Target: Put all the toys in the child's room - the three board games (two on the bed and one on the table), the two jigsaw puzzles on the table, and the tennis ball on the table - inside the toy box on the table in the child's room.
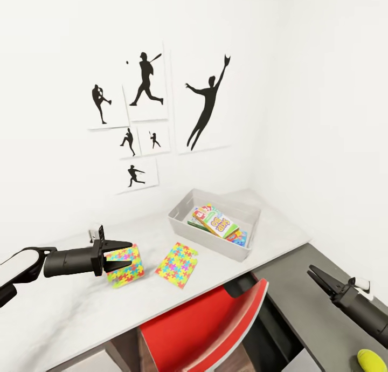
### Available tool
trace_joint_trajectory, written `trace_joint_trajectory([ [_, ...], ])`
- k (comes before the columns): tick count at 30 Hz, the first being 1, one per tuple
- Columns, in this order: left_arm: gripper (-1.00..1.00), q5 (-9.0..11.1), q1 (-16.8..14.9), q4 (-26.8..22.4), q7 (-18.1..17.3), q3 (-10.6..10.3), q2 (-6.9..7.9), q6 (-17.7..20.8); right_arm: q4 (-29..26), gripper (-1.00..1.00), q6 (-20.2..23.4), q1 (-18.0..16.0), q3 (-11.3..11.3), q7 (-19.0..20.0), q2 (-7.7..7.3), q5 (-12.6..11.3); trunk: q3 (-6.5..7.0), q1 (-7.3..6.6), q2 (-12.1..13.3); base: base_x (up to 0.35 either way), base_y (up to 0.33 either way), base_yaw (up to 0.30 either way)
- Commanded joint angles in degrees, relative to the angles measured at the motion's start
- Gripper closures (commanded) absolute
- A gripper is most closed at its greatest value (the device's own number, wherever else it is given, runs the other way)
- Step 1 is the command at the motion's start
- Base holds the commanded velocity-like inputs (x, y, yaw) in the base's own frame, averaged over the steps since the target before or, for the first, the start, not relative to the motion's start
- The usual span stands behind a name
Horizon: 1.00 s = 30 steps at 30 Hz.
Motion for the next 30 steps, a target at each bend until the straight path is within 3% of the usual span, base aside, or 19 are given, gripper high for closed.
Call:
trace_joint_trajectory([
  [1, -1.00, -0.3, -0.1, 0.0, -0.5, -0.2, 0.06, 0.0, 0.0, -1.00, 0.3, -0.1, 0.0, 0.1, 0.00, -0.1, -0.12, 0.04, -0.1, -0.003, 0.015, 0.000],
  [15, -1.00, -0.3, -0.1, 0.0, -0.5, -0.2, 0.06, -0.1, -0.3, -1.00, 0.2, -0.1, 0.1, -0.8, 0.00, -0.1, -0.08, 0.04, -0.1, 0.000, 0.001, 0.008],
  [30, -1.00, -0.3, -0.1, 0.0, -0.5, -0.2, 0.06, 0.0, -0.4, -1.00, 0.3, -0.1, 0.3, -2.6, 0.07, -0.1, 0.42, 0.04, -0.1, -0.088, 0.000, 0.241],
])
